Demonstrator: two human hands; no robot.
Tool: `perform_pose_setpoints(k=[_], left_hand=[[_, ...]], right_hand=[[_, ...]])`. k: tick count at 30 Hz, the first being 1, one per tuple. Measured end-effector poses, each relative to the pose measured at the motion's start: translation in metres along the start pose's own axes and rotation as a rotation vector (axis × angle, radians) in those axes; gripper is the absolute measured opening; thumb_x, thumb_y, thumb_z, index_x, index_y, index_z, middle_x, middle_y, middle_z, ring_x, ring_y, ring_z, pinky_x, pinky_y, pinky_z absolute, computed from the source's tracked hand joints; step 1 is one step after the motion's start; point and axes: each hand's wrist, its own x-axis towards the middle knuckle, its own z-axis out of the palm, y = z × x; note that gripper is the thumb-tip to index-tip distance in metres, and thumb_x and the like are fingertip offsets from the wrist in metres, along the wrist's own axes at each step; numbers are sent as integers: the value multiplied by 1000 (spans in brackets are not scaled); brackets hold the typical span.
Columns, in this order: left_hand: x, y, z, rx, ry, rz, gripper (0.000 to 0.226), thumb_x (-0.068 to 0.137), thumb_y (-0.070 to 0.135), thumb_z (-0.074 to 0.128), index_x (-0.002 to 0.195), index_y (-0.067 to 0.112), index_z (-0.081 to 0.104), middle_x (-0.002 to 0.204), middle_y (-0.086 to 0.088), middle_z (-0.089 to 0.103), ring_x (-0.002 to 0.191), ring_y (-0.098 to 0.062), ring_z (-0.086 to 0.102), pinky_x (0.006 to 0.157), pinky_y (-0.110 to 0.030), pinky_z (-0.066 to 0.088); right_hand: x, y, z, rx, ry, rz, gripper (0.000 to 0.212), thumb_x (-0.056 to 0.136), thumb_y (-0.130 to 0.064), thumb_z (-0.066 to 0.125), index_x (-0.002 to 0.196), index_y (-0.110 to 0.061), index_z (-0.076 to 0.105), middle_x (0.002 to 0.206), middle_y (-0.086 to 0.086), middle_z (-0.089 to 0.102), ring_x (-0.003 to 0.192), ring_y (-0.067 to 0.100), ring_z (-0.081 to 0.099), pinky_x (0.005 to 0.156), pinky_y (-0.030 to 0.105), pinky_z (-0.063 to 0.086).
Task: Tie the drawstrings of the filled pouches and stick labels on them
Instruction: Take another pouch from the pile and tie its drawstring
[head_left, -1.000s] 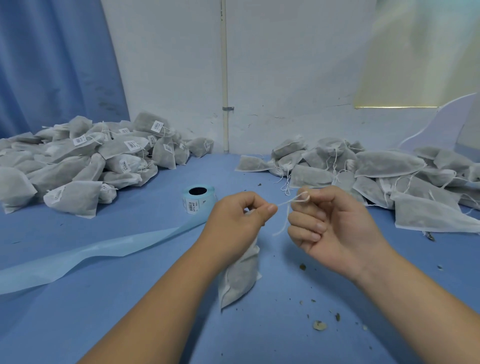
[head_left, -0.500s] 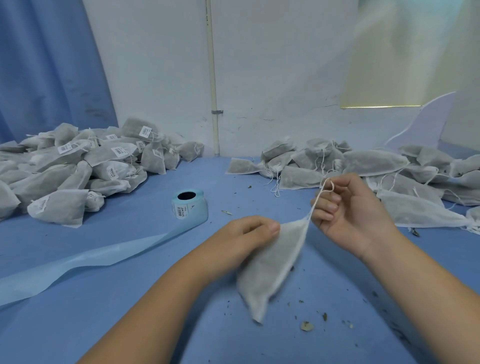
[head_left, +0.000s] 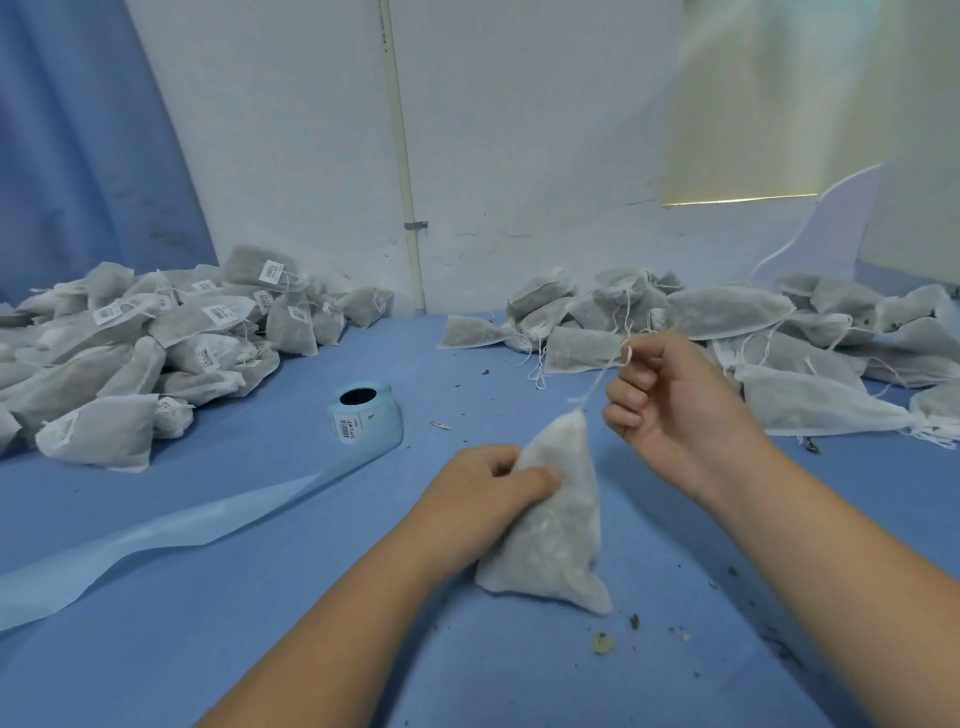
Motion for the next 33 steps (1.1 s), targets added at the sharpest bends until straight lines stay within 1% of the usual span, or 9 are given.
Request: perform_pose_setpoints(k=[4,8,11,17,19,25,27,30,33], left_hand=[[4,-2,-5,-89,227,-49,23,84,39,64,83,16,68,77,1,72,68,-11,64,67,-27,48],[7,-4,-4,-235,267,-53,29,78,35,64,83,7,63,73,-2,60,69,-17,57,66,-33,44],[6,-3,-3,-276,242,-52,27,74,37,63,81,12,63,73,-2,57,69,-17,55,66,-34,42],[6,-5,-7,-417,64,-59,35,91,43,62,97,9,71,92,-11,75,83,-25,71,71,-36,53],[7,-7,-9,-495,23,-44,41,96,37,58,112,0,68,109,-19,72,101,-31,70,87,-40,53],[5,-4,-18,-768,-61,-106,38,97,23,56,118,-8,62,114,-22,68,106,-32,67,98,-42,49],[6,-3,-23,-604,42,-79,25,92,23,63,103,1,69,98,-15,72,90,-26,70,83,-34,54],[9,-2,-44,2,441,-36,25,90,32,59,72,14,63,65,1,65,59,-12,59,56,-21,44],[13,-6,-83,406,607,27,34,89,28,53,64,6,56,64,-10,63,63,-23,57,52,-25,42]], right_hand=[[-11,5,4,-602,-83,-292,27,79,-15,61,52,-19,59,49,-5,40,46,12,36,44,20,33],[-28,26,9,-1395,-322,-658,17,77,-19,67,64,-26,58,56,-13,43,54,4,42,53,19,35],[-35,39,15,-1649,-393,-734,14,82,-25,63,71,-25,55,63,-14,38,63,9,43,58,26,33],[-37,40,13,-1631,-402,-731,8,86,-20,62,85,-20,69,76,-12,49,71,12,51,63,34,45],[-37,40,14,-1553,-408,-679,13,87,-17,62,92,-22,72,77,-11,50,73,10,52,66,30,44],[-38,42,21,-1069,-328,-492,30,83,0,64,85,-28,77,77,-8,59,70,7,55,65,12,40],[-37,43,23,-941,-299,-428,35,85,1,62,82,-32,76,78,-11,61,66,5,54,64,17,43],[-38,48,24,-950,-258,-378,29,86,-1,61,82,-27,73,77,-18,62,65,5,53,65,20,42],[-40,60,22,-1092,-282,-369,26,85,-3,63,81,-27,72,78,-15,61,68,3,54,66,11,39]])
